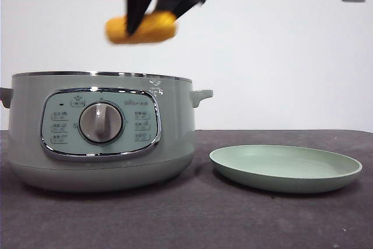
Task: Take the corn out from the steamer,put the corn on the plate,close the lid
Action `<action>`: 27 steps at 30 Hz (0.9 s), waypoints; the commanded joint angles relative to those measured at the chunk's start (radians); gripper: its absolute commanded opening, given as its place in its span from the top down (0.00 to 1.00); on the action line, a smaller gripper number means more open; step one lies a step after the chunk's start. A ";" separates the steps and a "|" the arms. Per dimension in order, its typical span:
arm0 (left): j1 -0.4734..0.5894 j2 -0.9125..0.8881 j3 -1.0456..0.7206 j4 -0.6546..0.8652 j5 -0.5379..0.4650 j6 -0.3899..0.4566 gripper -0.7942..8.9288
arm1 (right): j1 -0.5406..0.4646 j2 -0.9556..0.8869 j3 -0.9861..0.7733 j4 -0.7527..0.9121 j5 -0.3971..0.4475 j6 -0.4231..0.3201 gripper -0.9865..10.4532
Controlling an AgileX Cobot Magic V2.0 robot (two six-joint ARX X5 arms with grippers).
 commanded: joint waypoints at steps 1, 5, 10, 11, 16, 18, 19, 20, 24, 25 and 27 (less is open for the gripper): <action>-0.002 0.029 0.008 0.061 0.024 0.011 0.93 | -0.035 -0.014 -0.004 -0.087 0.020 0.010 0.93; -0.002 0.082 0.008 0.085 0.093 0.011 0.93 | -0.089 -0.029 -0.005 -0.211 0.125 0.041 0.93; -0.002 0.137 0.008 0.114 0.108 0.011 0.93 | -0.173 -0.037 -0.043 -0.217 0.165 0.096 0.93; -0.002 0.146 0.008 0.120 0.123 0.011 0.93 | -0.185 -0.040 -0.064 -0.217 0.173 0.100 0.93; -0.002 0.172 0.008 0.141 0.150 0.011 0.93 | -0.222 -0.063 -0.229 -0.186 0.238 0.120 0.93; -0.002 0.182 0.008 0.148 0.150 0.011 0.93 | -0.237 -0.082 -0.325 -0.118 0.235 0.122 0.93; -0.002 0.188 0.008 0.151 0.151 0.011 0.93 | -0.243 -0.096 -0.376 -0.076 0.233 0.127 0.93; -0.002 0.188 0.008 0.151 0.151 0.011 0.93 | -0.248 -0.108 -0.420 -0.039 0.233 0.133 0.93; -0.002 0.199 0.008 0.165 0.154 0.010 0.93 | -0.254 -0.154 -0.595 0.120 0.233 0.148 0.93; -0.002 0.201 0.008 0.170 0.154 0.010 0.93 | -0.254 -0.160 -0.628 0.156 0.233 0.148 0.93; -0.002 0.204 0.008 0.180 0.155 0.008 0.93 | -0.254 -0.162 -0.692 0.235 0.233 0.149 0.93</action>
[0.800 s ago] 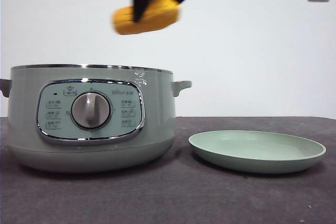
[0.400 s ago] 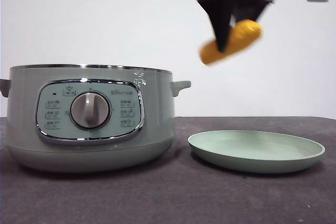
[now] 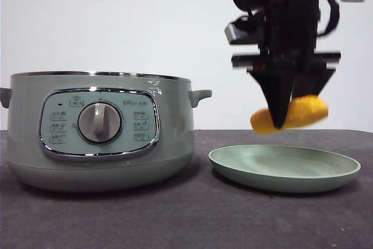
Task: Take the corn out from the steamer,put the corn on the plate,close the lid
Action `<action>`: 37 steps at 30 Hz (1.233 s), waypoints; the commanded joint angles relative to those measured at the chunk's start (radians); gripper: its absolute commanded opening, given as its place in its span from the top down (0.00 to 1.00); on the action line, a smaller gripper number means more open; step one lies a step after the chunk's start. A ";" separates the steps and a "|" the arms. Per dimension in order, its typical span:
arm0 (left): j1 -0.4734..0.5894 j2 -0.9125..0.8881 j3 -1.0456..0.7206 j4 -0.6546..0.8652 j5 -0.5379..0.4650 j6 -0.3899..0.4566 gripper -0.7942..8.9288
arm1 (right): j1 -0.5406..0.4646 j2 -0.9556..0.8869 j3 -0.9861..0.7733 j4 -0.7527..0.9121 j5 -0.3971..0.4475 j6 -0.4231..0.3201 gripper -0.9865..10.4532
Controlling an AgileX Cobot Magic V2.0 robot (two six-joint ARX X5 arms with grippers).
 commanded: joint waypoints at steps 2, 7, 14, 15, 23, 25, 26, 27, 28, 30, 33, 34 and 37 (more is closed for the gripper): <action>-0.001 -0.009 0.008 0.057 0.000 0.008 0.93 | 0.003 0.006 -0.117 0.139 0.000 0.016 0.93; -0.001 -0.009 0.008 0.056 0.027 0.007 0.93 | 0.003 0.006 -0.229 0.307 0.001 0.034 0.93; -0.001 -0.009 0.008 0.056 0.037 0.003 0.93 | -0.002 0.006 -0.261 0.346 0.000 0.043 0.67; -0.001 -0.009 0.008 0.056 0.047 0.003 0.93 | -0.002 0.006 -0.260 0.348 0.000 0.050 0.63; -0.002 0.020 0.008 0.060 0.080 -0.019 0.93 | -0.002 -0.027 -0.260 0.340 -0.002 0.052 0.55; -0.002 0.041 0.008 0.061 0.087 -0.023 0.93 | -0.002 -0.062 -0.260 0.331 -0.002 0.052 0.55; -0.002 0.055 0.008 0.064 0.100 -0.023 0.93 | -0.002 -0.083 -0.260 0.328 -0.002 0.053 0.55; -0.002 0.068 0.008 0.065 0.106 -0.027 0.93 | -0.002 -0.103 -0.260 0.325 -0.002 0.053 0.55; -0.002 0.084 0.008 0.068 0.114 -0.032 0.93 | -0.002 -0.129 -0.260 0.320 -0.002 0.054 0.55; -0.002 0.119 0.008 0.075 0.131 -0.042 0.93 | -0.002 -0.179 -0.260 0.306 -0.001 0.057 0.55; -0.002 0.174 0.008 0.085 0.152 -0.045 0.93 | -0.003 -0.257 -0.260 0.296 0.001 0.057 0.56; -0.003 0.195 0.008 0.092 0.159 -0.045 0.93 | -0.004 -0.283 -0.260 0.295 0.001 0.057 0.56; -0.011 0.248 0.008 0.116 0.178 -0.046 0.93 | -0.013 -0.349 -0.260 0.292 0.002 0.057 0.56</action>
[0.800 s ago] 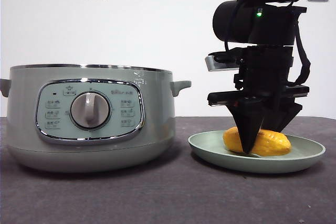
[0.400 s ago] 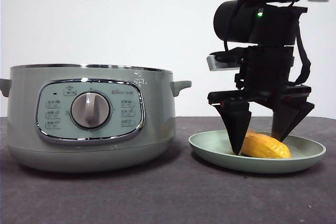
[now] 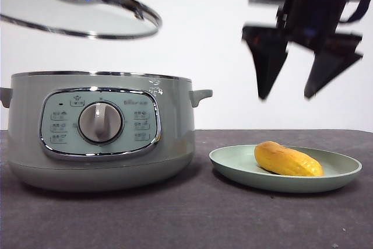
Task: Take the corn out from the steamer,put the corn on the plate,close the lid
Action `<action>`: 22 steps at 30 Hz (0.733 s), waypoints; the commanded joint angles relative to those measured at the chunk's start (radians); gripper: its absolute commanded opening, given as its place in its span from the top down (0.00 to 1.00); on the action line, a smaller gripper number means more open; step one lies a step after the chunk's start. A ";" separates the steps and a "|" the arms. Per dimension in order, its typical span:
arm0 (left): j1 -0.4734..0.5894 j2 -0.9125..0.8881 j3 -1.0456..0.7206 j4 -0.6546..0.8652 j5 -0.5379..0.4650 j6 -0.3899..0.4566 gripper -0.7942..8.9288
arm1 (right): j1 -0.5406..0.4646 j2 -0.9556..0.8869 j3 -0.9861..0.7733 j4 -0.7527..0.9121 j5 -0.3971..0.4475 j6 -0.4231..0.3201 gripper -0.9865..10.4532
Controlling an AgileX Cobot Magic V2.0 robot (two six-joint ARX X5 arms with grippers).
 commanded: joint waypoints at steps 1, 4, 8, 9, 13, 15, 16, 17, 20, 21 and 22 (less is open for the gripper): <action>-0.013 0.043 0.008 0.069 0.017 -0.009 0.93 | -0.010 -0.056 -0.008 -0.006 0.003 0.010 0.56; -0.021 0.097 0.008 0.092 0.018 -0.016 0.93 | -0.028 -0.111 -0.008 -0.027 0.003 0.010 0.56; -0.040 0.163 0.008 0.118 0.018 -0.026 0.93 | -0.076 -0.161 -0.008 -0.072 0.006 0.009 0.56; -0.040 0.175 0.008 0.120 0.017 -0.026 0.93 | -0.088 -0.165 -0.008 -0.082 0.006 0.009 0.56; -0.040 0.216 0.008 0.113 0.018 -0.026 0.93 | -0.120 -0.165 -0.008 -0.107 0.006 0.002 0.56; -0.041 0.227 0.008 0.104 0.018 -0.026 0.93 | -0.120 -0.165 -0.008 -0.106 0.006 0.002 0.56; -0.043 0.229 0.008 0.096 0.018 -0.026 0.93 | -0.120 -0.165 -0.008 -0.106 0.006 0.002 0.56; -0.045 0.229 0.008 0.085 0.018 -0.026 0.93 | -0.120 -0.165 -0.008 -0.105 0.006 0.002 0.56; -0.044 0.229 0.008 0.051 0.013 -0.025 0.92 | -0.120 -0.165 -0.008 -0.106 0.005 0.002 0.56; -0.044 0.229 0.008 0.047 0.011 -0.025 0.91 | -0.120 -0.165 -0.008 -0.106 0.005 0.002 0.56; -0.044 0.229 0.008 0.047 0.012 -0.025 0.86 | -0.120 -0.165 -0.008 -0.106 0.005 0.002 0.56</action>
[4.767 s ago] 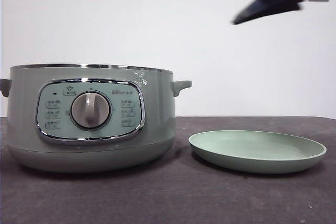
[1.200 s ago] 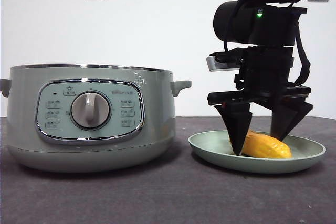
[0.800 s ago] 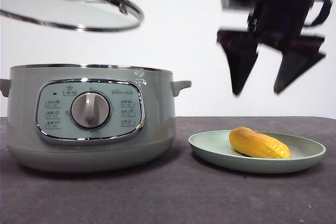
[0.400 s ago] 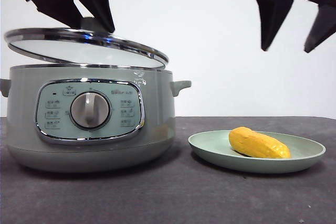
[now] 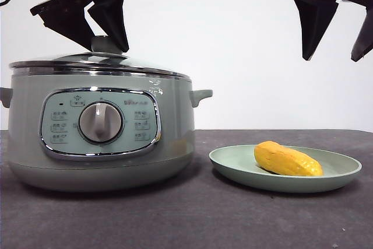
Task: Take the corn out from the steamer,put the corn on the plate,close the lid
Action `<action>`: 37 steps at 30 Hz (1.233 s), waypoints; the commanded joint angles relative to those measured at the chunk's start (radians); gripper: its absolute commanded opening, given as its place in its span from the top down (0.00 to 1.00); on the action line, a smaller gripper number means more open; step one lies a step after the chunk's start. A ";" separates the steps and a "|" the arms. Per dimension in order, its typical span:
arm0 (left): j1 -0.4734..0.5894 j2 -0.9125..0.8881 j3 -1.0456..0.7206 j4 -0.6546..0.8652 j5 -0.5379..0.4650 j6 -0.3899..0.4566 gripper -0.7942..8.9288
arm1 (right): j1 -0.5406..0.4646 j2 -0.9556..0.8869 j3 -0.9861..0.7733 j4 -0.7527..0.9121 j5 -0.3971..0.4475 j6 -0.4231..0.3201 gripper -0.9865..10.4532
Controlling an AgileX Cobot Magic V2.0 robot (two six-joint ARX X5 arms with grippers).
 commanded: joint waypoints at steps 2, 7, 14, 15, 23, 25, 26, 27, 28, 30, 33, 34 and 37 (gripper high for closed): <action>-0.005 0.003 0.007 -0.003 -0.002 -0.006 0.60 | 0.000 0.002 -0.008 0.005 0.002 0.002 0.56; -0.005 0.002 0.007 0.023 -0.002 -0.006 0.49 | 0.000 0.002 -0.008 0.011 -0.003 -0.001 0.56; -0.003 -0.190 0.008 0.013 0.001 -0.006 0.50 | 0.002 -0.052 -0.008 0.042 -0.043 -0.025 0.56; -0.003 -0.232 0.008 -0.011 0.001 -0.006 0.50 | 0.002 -0.070 -0.008 0.047 -0.069 -0.028 0.56; -0.005 -0.535 -0.033 -0.223 -0.100 0.042 0.93 | 0.005 -0.325 -0.071 0.150 -0.083 -0.058 0.92; -0.005 -0.596 -0.089 -0.194 -0.116 0.042 0.93 | 0.012 -0.407 -0.140 0.228 -0.082 -0.058 0.92; -0.005 -0.625 -0.118 -0.176 -0.117 0.041 0.93 | 0.015 -0.443 -0.174 0.260 -0.083 -0.057 0.92; -0.005 -0.660 -0.157 -0.155 -0.121 0.037 0.93 | 0.018 -0.484 -0.215 0.295 -0.082 -0.057 0.92; -0.005 -0.695 -0.198 -0.136 -0.132 0.032 0.93 | 0.020 -0.525 -0.256 0.326 -0.082 -0.056 0.92; -0.005 -0.763 -0.286 -0.095 -0.145 0.027 0.93 | 0.024 -0.600 -0.337 0.382 -0.080 -0.053 0.92; -0.005 -0.861 -0.414 -0.040 -0.159 0.012 0.93 | 0.024 -0.700 -0.447 0.449 -0.083 -0.032 0.92; -0.005 -0.889 -0.451 -0.022 -0.158 0.012 0.93 | 0.024 -0.726 -0.476 0.464 -0.083 -0.021 0.92; -0.005 -0.958 -0.549 0.031 -0.158 0.011 0.93 | 0.024 -0.787 -0.544 0.484 -0.080 0.027 0.92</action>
